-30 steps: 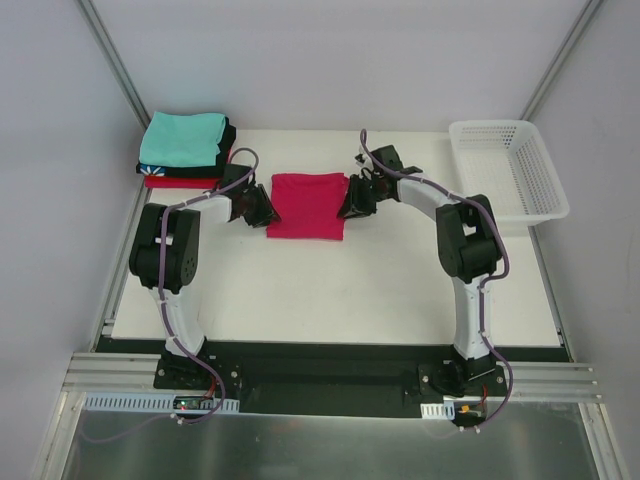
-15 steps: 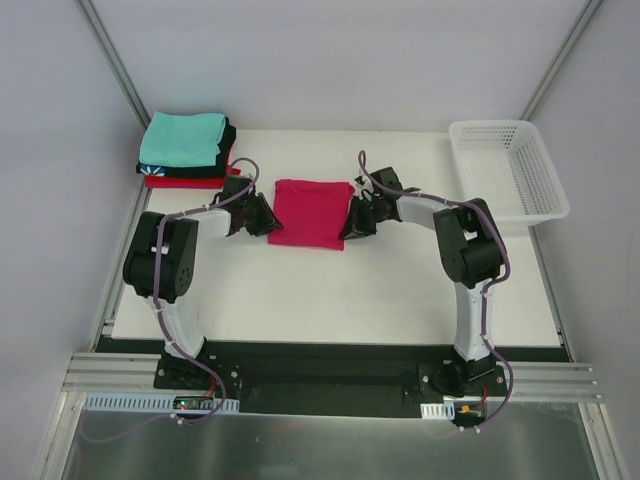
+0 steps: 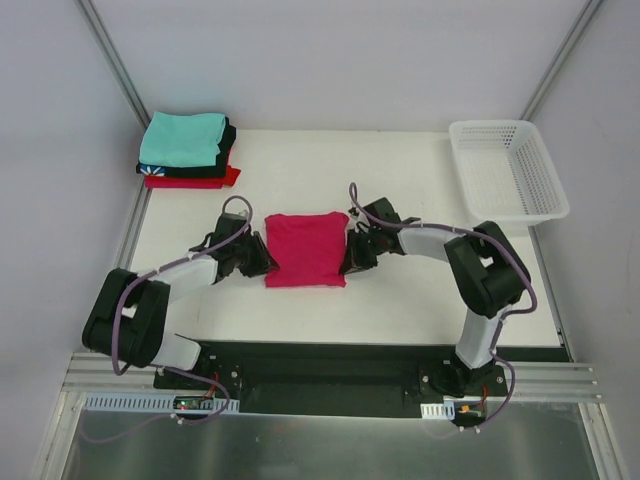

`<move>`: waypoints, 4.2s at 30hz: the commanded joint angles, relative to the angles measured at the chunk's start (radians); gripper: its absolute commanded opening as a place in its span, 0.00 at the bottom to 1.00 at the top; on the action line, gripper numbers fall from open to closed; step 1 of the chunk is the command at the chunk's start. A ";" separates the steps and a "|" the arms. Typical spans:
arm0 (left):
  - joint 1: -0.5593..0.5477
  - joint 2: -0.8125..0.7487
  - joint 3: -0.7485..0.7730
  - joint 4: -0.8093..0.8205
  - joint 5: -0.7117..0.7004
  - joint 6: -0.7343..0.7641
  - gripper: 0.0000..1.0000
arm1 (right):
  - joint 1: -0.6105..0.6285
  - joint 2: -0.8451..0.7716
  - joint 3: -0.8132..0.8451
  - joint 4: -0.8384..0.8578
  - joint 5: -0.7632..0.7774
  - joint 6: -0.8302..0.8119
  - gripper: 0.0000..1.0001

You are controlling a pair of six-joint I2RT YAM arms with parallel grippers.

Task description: Fold and stack the t-shirts

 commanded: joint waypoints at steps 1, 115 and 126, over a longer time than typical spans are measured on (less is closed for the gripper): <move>-0.021 -0.184 -0.078 -0.065 -0.047 -0.033 0.24 | 0.080 -0.141 -0.136 -0.027 0.094 0.017 0.01; 0.128 0.074 0.513 -0.679 -0.221 0.182 0.99 | 0.223 0.179 0.834 -0.779 0.410 -0.174 0.96; 0.128 0.030 0.533 -0.739 -0.236 0.209 0.99 | 0.280 0.328 0.965 -0.943 0.696 -0.157 0.96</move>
